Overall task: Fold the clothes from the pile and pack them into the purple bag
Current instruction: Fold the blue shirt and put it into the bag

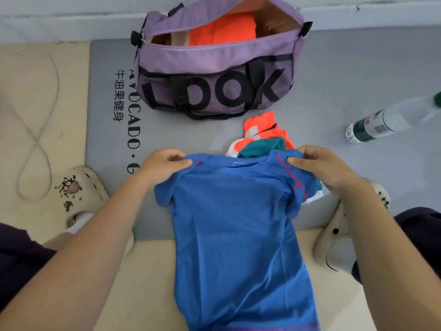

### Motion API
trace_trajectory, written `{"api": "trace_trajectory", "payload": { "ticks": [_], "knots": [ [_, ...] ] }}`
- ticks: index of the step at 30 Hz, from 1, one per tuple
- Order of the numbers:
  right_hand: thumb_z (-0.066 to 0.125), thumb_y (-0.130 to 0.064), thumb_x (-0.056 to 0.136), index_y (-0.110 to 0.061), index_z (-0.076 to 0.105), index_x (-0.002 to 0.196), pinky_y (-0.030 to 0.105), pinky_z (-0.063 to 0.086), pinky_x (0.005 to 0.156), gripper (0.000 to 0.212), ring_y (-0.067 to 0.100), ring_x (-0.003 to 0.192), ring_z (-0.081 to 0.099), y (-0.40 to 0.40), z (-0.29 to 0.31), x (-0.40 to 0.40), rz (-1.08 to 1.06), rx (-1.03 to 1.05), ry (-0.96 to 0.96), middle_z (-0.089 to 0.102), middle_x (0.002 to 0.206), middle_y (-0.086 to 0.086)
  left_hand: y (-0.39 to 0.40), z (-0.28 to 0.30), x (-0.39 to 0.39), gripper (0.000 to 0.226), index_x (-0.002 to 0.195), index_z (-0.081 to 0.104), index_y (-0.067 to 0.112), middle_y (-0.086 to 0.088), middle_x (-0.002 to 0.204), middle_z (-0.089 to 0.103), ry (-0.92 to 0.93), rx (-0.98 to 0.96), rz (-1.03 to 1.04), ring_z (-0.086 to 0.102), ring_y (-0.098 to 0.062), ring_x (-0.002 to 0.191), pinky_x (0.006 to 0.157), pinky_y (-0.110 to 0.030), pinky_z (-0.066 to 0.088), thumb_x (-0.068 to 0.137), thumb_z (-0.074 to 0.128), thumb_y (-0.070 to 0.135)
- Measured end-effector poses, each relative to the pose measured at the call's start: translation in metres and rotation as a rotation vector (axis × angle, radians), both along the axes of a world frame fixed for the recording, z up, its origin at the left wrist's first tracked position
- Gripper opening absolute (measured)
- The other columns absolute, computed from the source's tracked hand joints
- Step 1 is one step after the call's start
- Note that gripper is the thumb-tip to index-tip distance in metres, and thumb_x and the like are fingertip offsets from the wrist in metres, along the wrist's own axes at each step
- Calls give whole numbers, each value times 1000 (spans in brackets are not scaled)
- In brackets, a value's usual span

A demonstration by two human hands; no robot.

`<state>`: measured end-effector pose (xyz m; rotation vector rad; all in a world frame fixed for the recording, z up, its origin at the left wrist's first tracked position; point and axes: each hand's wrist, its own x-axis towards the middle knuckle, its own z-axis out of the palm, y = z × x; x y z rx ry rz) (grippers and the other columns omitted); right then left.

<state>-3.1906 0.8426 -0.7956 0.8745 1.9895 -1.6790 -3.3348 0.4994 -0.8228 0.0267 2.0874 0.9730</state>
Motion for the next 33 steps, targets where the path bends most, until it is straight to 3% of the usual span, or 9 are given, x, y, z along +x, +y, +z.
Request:
{"api": "trace_trajectory", "payload": {
  "ticks": [4,8,10,17,20,23,25,28,33],
  "knots": [
    [71,-3,85,-12,60,86,34,46,78,14,21,79,55,4,23,-29,34,187,81,60,84,12,8,19,-23,14,88,61,21,3,82,61,260,69,94,54,-12,77,70,-17,44,86,73,12],
    [65,-16,86,-10,59,102,39,42,83,18,29,88,52,-15,23,-48,-56,1003,280,54,94,13,18,22,-33,32,115,57,18,-1,112,59,669,6,159,52,-15,103,93,-27,42,86,68,13],
    [64,-20,86,-10,58,110,45,38,87,26,34,100,52,-28,17,-43,-60,1127,313,54,106,15,16,13,-25,42,128,53,14,-9,125,54,750,-61,195,49,-22,115,102,-35,39,88,65,16],
    [68,-24,88,-6,56,94,41,45,78,22,33,90,56,-67,-45,32,-181,732,108,59,93,13,-18,-56,72,19,90,65,5,-10,86,64,256,-294,422,60,-27,81,58,-30,35,88,67,23],
    [73,-31,83,-9,50,89,35,41,77,32,32,90,53,-79,-64,66,-273,641,-2,55,92,13,-30,-73,112,31,97,65,1,-14,96,68,112,-362,563,64,-31,87,65,-32,42,87,69,30],
    [77,-39,79,-8,50,90,36,43,79,43,32,89,55,-81,-74,85,-386,591,-118,56,93,14,-32,-81,127,34,76,59,4,-24,80,65,3,-336,608,66,-33,74,73,-43,53,88,67,35],
    [76,-49,77,-11,50,93,34,44,77,48,27,87,59,-82,-76,91,-441,493,-205,59,91,4,-33,-81,127,39,65,54,10,-15,63,58,-57,-322,616,59,-27,61,71,-42,54,89,66,39],
    [73,-56,76,-14,54,98,36,46,86,51,18,88,58,-77,-78,94,-445,428,-274,59,92,-4,-37,-82,121,31,72,62,12,-9,76,62,-70,-330,619,60,-26,74,78,-40,52,89,67,39],
    [74,-46,81,-1,61,78,31,41,62,47,20,70,49,-67,-67,92,-521,173,-281,54,78,7,-36,-74,112,24,69,61,13,3,64,64,-159,-147,753,56,-18,66,58,-24,45,82,77,25]
  ]
}}
